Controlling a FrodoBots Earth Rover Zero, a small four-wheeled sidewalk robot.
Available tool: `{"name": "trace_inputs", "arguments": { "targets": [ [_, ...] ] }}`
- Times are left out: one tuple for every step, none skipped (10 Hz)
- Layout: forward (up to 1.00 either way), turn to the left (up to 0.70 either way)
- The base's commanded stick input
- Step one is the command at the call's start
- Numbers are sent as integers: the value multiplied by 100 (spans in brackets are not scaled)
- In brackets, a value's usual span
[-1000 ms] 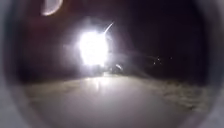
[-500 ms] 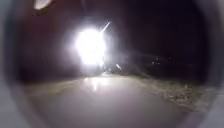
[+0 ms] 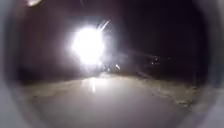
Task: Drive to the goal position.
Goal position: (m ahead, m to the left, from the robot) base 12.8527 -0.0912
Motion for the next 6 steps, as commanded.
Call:
{"name": "trace_inputs", "arguments": {
  "targets": [
    [100, 24],
    [100, 40],
    [100, 40],
    [100, 12],
    [100, 0],
    [100, 0]
  ]
}}
